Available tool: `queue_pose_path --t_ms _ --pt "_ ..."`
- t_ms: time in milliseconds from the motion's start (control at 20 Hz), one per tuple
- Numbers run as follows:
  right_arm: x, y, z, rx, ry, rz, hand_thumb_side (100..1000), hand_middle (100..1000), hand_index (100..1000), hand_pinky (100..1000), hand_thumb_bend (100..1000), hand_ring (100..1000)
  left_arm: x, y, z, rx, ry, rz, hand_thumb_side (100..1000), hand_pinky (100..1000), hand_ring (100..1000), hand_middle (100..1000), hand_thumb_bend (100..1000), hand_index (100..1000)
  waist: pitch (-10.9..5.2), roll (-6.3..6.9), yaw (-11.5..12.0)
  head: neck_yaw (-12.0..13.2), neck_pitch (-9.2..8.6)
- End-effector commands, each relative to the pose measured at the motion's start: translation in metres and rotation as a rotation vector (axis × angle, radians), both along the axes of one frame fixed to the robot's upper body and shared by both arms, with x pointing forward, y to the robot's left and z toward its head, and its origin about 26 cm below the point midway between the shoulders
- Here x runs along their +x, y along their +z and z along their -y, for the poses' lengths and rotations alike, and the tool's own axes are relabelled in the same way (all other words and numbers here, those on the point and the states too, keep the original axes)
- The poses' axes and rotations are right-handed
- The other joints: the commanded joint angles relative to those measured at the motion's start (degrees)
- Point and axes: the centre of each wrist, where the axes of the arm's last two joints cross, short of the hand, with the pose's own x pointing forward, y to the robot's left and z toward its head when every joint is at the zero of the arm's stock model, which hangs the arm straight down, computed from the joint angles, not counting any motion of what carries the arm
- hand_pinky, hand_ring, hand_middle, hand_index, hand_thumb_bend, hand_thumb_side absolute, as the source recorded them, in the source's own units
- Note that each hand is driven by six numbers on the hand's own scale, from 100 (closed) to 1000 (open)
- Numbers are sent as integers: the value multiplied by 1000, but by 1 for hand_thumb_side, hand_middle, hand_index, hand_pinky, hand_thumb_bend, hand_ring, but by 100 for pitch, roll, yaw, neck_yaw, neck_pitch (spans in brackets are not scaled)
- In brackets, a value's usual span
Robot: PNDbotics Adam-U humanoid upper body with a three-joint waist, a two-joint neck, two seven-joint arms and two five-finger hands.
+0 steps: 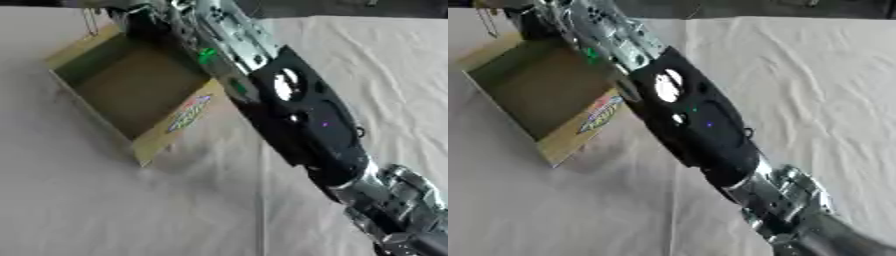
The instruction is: Pick up objects on the table and place them in the box.
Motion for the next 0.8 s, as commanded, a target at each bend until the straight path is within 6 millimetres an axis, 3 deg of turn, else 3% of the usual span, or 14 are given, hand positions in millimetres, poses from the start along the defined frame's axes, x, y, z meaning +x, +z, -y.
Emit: queue_pose_path --t_ms 50,550,800 --pt "7 -7 -7 -14 -19 16 233 543 741 860 100 799 -1 9 2 -24 -2 62 729 355 562 727 100 849 -94 29 36 -57 -21" --pt "31 -31 -5 -37 -121 17 232 557 743 855 100 805 -1 7 4 -27 -8 59 728 350 558 719 100 840 -45 3 116 -116 -98" --pt "36 -41 -5 -87 -128 -72 274 591 771 861 100 821 -1 7 4 -28 -9 55 727 348 556 716 100 838 -28 6 136 -133 -98"
